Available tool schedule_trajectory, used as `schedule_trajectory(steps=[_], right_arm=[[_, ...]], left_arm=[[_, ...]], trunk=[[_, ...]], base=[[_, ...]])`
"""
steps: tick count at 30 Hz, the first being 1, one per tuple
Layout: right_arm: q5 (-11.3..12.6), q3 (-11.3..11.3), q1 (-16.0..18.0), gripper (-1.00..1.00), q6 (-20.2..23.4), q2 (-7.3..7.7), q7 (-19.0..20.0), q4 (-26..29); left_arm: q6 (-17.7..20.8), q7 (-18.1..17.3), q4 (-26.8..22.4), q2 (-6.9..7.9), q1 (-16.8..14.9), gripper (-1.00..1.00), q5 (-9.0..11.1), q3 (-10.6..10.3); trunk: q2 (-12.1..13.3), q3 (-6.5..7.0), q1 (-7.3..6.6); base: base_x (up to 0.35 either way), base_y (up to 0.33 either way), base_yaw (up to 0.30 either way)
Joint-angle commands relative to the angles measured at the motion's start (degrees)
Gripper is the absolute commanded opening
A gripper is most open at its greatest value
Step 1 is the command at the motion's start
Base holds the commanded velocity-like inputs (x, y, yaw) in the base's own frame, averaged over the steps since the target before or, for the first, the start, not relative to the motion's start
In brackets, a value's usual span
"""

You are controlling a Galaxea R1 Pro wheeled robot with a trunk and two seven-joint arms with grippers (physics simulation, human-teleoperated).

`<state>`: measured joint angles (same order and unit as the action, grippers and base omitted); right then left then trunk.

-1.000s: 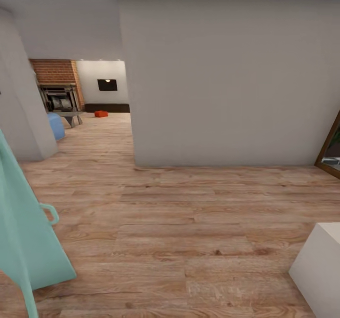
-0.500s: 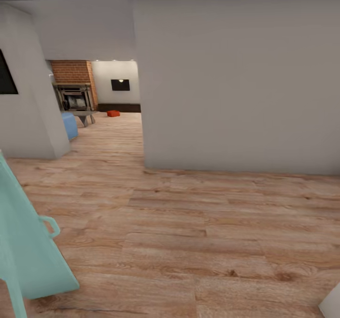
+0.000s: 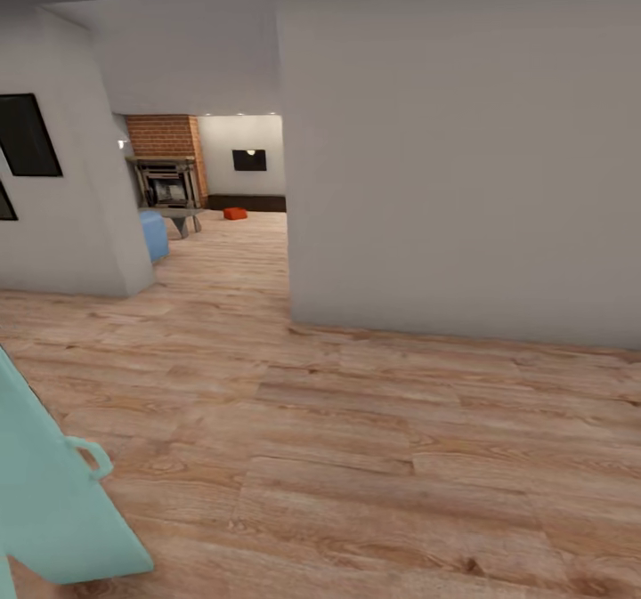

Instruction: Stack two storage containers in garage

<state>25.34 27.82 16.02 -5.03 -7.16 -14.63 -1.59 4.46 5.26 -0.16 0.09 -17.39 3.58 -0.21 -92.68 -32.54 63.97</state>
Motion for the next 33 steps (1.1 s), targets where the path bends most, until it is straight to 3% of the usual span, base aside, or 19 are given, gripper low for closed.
schedule_trajectory(steps=[1,33], right_arm=[[0.59,0.48,0.07,1.00,-0.34,-0.05,-0.04,-0.17],[0.69,0.48,0.07,1.00,-0.35,-0.05,-0.14,-0.17]], left_arm=[[0.20,0.10,-0.02,0.00,-0.02,1.00,0.37,-0.05],[0.20,0.10,-0.02,0.00,-0.03,1.00,0.37,-0.05]], trunk=[[-0.02,-0.06,0.03],[-0.02,-0.06,0.03]], base=[[0.322,0.000,0.003],[0.322,0.000,0.000]])
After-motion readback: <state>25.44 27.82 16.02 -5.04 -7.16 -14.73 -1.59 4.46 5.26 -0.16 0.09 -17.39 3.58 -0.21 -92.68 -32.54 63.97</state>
